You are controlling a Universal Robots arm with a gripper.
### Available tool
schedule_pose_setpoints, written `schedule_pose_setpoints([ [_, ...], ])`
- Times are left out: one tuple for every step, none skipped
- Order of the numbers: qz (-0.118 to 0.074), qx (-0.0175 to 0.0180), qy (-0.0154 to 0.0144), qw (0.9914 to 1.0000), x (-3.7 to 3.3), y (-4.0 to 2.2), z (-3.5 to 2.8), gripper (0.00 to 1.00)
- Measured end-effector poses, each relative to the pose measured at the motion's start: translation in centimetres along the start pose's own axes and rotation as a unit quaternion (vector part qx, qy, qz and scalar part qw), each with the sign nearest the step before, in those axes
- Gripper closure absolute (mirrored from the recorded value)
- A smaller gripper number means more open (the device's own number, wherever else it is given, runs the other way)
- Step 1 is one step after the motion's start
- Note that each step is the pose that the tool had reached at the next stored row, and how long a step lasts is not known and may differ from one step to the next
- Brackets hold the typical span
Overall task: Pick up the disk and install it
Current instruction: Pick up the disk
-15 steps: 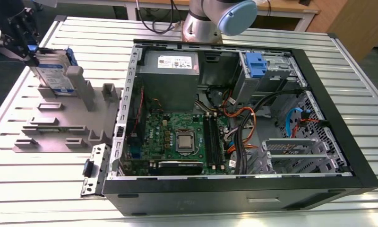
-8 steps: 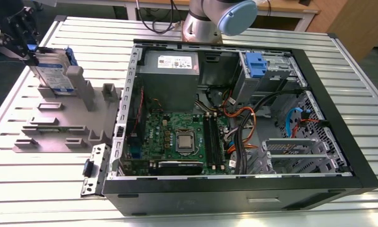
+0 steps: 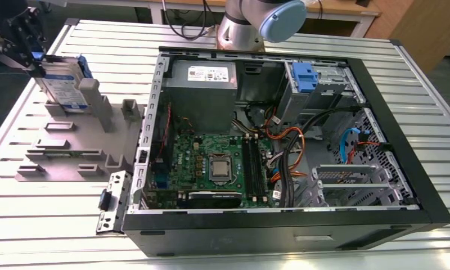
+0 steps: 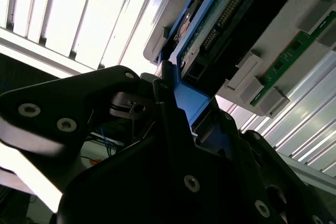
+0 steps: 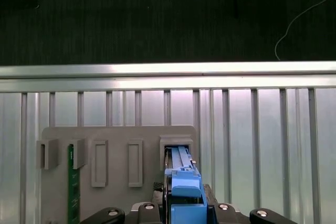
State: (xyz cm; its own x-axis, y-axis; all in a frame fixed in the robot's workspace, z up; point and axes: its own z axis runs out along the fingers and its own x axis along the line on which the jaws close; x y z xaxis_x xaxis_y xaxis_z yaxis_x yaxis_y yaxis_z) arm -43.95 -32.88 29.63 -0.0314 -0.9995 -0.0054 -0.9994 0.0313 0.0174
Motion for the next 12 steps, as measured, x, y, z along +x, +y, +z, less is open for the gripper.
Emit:
schedule_pose_setpoints([
  [0.0,0.0,0.0,1.0,0.0,0.0,-0.04,0.63],
  [0.0,0.0001,0.0,1.0,0.0,0.0,-0.07,0.63],
  [0.0,0.0,0.0,1.0,0.0,0.0,-0.11,0.63],
  [0.0,0.0001,0.0,1.0,0.0,0.0,-0.15,0.63],
  [0.0,0.0,0.0,1.0,0.0,0.0,-0.18,0.63],
  [0.0,0.0001,-0.0001,1.0,0.0,0.0,-0.21,0.63],
  [0.0,0.0001,0.0,1.0,0.0,0.0,-0.25,0.63],
  [0.0,0.0,0.0,1.0,0.0,0.01,-0.31,0.63],
  [0.0,0.0,0.0,1.0,0.0,0.01,-0.36,0.63],
  [0.0,0.0,0.0,1.0,0.0,0.01,-0.4,0.63],
  [0.0,0.0,0.0,1.0,0.0,0.01,-0.46,0.63],
  [0.0,0.0,0.0,1.0,0.0,0.01,-0.52,0.63],
])
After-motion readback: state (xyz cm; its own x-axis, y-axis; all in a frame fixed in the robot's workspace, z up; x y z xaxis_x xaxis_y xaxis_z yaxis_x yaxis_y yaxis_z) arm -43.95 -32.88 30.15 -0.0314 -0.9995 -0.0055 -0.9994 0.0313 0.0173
